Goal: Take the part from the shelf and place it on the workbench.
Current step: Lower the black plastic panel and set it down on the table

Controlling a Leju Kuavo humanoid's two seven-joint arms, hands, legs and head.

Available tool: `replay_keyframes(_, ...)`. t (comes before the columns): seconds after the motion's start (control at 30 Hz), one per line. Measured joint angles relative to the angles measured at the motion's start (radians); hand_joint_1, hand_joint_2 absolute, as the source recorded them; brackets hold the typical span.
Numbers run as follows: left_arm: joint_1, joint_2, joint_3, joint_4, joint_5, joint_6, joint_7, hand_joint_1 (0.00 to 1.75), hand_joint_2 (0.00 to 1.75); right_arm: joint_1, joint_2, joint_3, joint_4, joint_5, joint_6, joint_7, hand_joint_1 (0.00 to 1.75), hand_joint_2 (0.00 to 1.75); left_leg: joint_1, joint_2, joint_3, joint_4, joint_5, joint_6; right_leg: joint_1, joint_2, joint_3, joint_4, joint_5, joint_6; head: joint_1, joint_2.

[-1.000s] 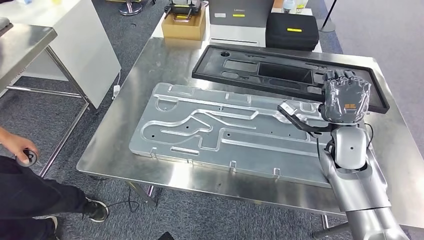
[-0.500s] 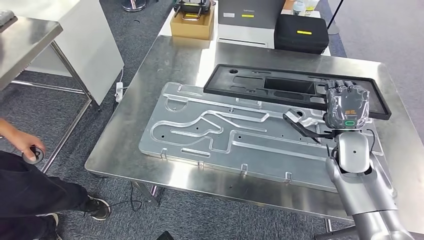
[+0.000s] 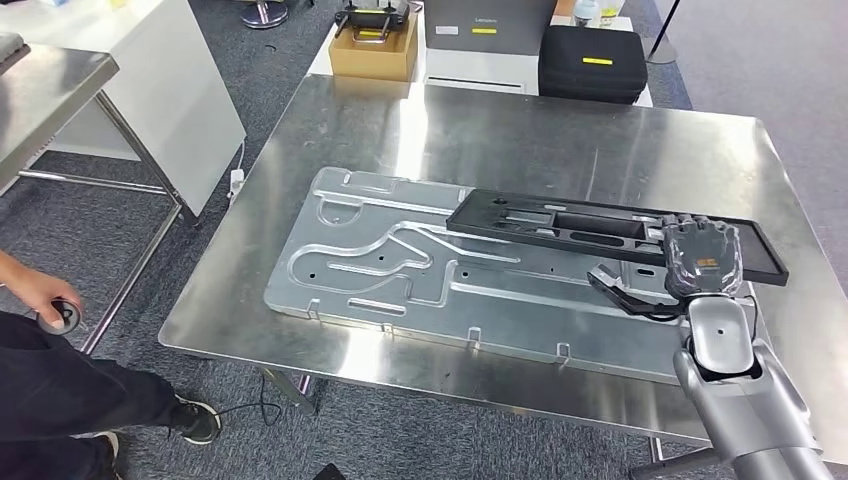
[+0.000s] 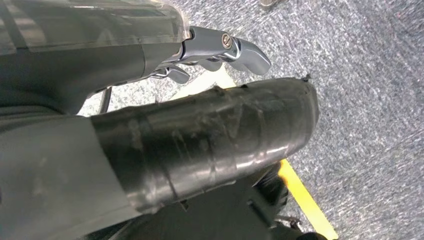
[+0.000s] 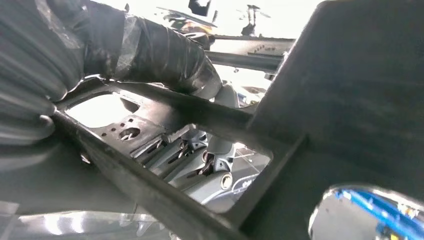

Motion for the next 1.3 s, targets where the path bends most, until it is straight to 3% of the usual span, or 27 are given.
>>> replay_keyframes(0.03,0.0,0.0,0.0,0.0,0.001,0.001,-0.001,0.0,0.0,0.0,-0.007,0.0,0.006,0.0,0.011,0.0,1.59,1.75,-0.002,-0.001,0.013,-0.028,0.004,0.004,0.002,0.001,-0.001,0.002,-0.001,0.005,0.0,0.0)
replay_keyframes(0.17,0.0,0.001,0.0,0.0,0.001,0.003,-0.002,0.0,0.0,0.004,-0.03,0.0,0.023,-0.001,0.027,0.0,1.59,1.75,-0.003,-0.001,0.021,-0.049,0.007,0.03,-0.003,0.001,-0.005,0.012,-0.011,0.028,0.001,0.0)
replay_keyframes(0.23,-0.001,0.001,0.0,0.0,0.002,0.003,-0.002,0.0,0.0,0.004,-0.04,0.0,0.028,-0.001,0.03,0.001,1.59,1.75,0.0,0.0,0.025,-0.057,0.012,0.041,-0.006,0.001,-0.041,0.091,-0.059,0.035,0.001,0.0)
replay_keyframes(0.3,-0.001,0.001,0.0,0.0,0.002,0.003,-0.002,0.0,0.0,0.007,-0.044,0.0,0.034,-0.001,0.035,0.001,1.59,1.75,-0.001,0.0,0.025,-0.058,0.012,0.045,-0.006,0.001,-0.103,0.22,-0.116,0.041,0.001,0.0)
replay_keyframes(0.33,0.0,0.001,0.0,0.0,0.002,0.003,-0.002,0.0,0.0,0.01,-0.044,0.0,0.037,-0.001,0.036,0.001,1.59,1.75,-0.002,0.0,0.025,-0.058,0.012,0.046,-0.006,0.001,-0.124,0.262,-0.126,0.043,0.001,0.0)
replay_keyframes(0.37,0.0,0.001,0.0,0.0,0.002,0.004,-0.002,0.0,0.0,0.013,-0.044,0.0,0.04,-0.001,0.036,0.0,1.59,1.75,-0.002,0.0,0.026,-0.057,0.011,0.046,-0.006,0.001,-0.129,0.269,-0.116,0.043,0.001,0.0)
replay_keyframes(0.4,0.0,0.001,0.0,0.0,0.002,0.004,-0.002,0.0,0.0,0.014,-0.045,0.0,0.043,-0.001,0.036,0.0,1.59,1.75,-0.002,0.0,0.027,-0.057,0.011,0.045,-0.006,0.001,-0.113,0.234,-0.087,0.042,0.001,0.0)
replay_keyframes(0.47,-0.001,0.001,0.0,0.0,0.002,0.003,-0.002,0.0,0.0,0.012,-0.047,0.0,0.045,-0.001,0.036,0.0,1.59,1.75,-0.004,-0.001,0.029,-0.055,0.009,0.042,-0.004,0.0,-0.046,0.097,-0.02,0.035,0.001,0.0)
replay_keyframes(0.5,-0.001,0.001,0.0,0.0,0.002,0.003,-0.002,0.0,0.0,0.011,-0.049,0.0,0.046,-0.001,0.036,0.0,1.59,1.75,-0.005,-0.002,0.029,-0.054,0.008,0.039,-0.002,0.001,-0.018,0.04,-0.001,0.031,0.001,0.0)
replay_keyframes(0.57,-0.001,0.001,0.0,0.0,0.002,0.003,-0.002,0.0,0.0,0.011,-0.051,0.0,0.046,-0.001,0.036,0.0,1.61,1.75,-0.008,-0.003,0.028,-0.054,0.008,0.03,0.004,0.002,0.003,-0.005,0.003,0.022,0.001,0.0)
replay_keyframes(0.67,-0.001,0.001,0.0,0.0,0.002,0.003,-0.002,0.0,0.0,0.011,-0.052,0.0,0.046,-0.001,0.036,0.0,1.63,1.75,-0.008,-0.001,0.024,-0.046,-0.001,0.014,0.0,0.001,0.006,-0.014,0.009,0.006,0.001,0.0)
replay_keyframes(0.73,-0.002,0.002,0.0,0.0,0.003,0.004,-0.003,0.0,0.0,0.009,-0.052,0.0,0.046,-0.002,0.044,0.0,1.46,1.75,-0.007,0.0,-0.007,0.028,-0.049,0.004,-0.005,-0.001,0.01,-0.021,0.013,-0.006,-0.001,0.0)
replay_keyframes(0.8,0.0,0.002,0.0,0.0,0.004,0.004,-0.003,0.0,0.0,0.01,-0.052,0.0,0.048,-0.003,0.061,-0.002,0.65,1.75,-0.005,0.001,-0.066,0.158,-0.112,-0.001,-0.003,-0.003,0.009,-0.021,0.013,-0.011,-0.002,0.0)
replay_keyframes(0.83,0.001,0.002,0.0,0.0,0.006,0.004,-0.003,0.0,0.0,0.012,-0.052,0.0,0.049,-0.004,0.07,-0.003,0.29,1.75,-0.005,0.001,-0.089,0.209,-0.127,-0.002,-0.003,-0.004,0.009,-0.02,0.012,-0.012,-0.002,0.0)
replay_keyframes(0.87,0.002,0.002,0.0,0.0,0.008,0.004,-0.003,0.0,0.0,0.014,-0.052,0.0,0.052,-0.004,0.077,-0.004,0.0,1.31,-0.004,0.001,-0.096,0.224,-0.124,-0.003,-0.003,-0.004,0.009,-0.018,0.012,-0.012,-0.002,0.0)
replay_keyframes(0.9,0.003,0.002,0.0,0.0,0.01,0.004,-0.003,0.0,0.0,0.016,-0.052,0.0,0.054,-0.005,0.082,-0.006,0.0,0.87,-0.004,0.001,-0.084,0.2,-0.101,-0.003,-0.003,-0.004,0.008,-0.016,0.011,-0.011,-0.002,0.0)
replay_keyframes(0.97,0.002,0.002,0.0,0.0,0.013,0.005,-0.003,0.0,0.0,0.019,-0.052,0.0,0.059,-0.006,0.087,-0.008,0.0,0.0,-0.003,0.001,-0.021,0.071,-0.037,0.003,-0.003,-0.002,0.008,-0.01,0.007,-0.007,-0.002,0.0)
replay_keyframes(1.03,0.002,0.003,0.0,0.0,0.016,0.006,-0.005,0.0,0.0,0.02,-0.053,0.0,0.062,-0.008,0.089,-0.012,0.0,0.0,-0.005,0.0,0.028,-0.029,-0.007,0.01,0.0,-0.001,0.005,-0.004,0.003,0.002,-0.001,0.0)
replay_keyframes(1.17,0.003,0.004,0.0,0.0,0.031,0.009,-0.012,0.0,0.0,0.042,-0.081,0.0,0.042,-0.047,0.088,-0.024,0.0,0.0,-0.008,-0.001,0.04,-0.056,0.0,0.032,-0.002,0.001,0.004,-0.003,-0.001,0.026,0.0,0.0)
replay_keyframes(1.23,0.006,0.005,0.0,0.0,0.042,0.014,-0.019,0.0,0.0,0.092,-0.13,-0.012,-0.025,-0.099,0.094,-0.03,0.0,0.0,-0.004,-0.004,0.044,-0.067,0.006,0.046,-0.005,0.001,-0.018,0.052,-0.041,0.035,0.0,0.0)
replay_keyframes(1.3,0.015,0.006,0.0,0.0,0.05,0.018,-0.025,0.0,0.0,0.152,-0.175,-0.04,-0.105,-0.135,0.105,-0.038,0.0,0.0,-0.005,-0.007,0.045,-0.068,0.005,0.052,-0.005,0.001,-0.077,0.176,-0.105,0.041,0.0,0.0)
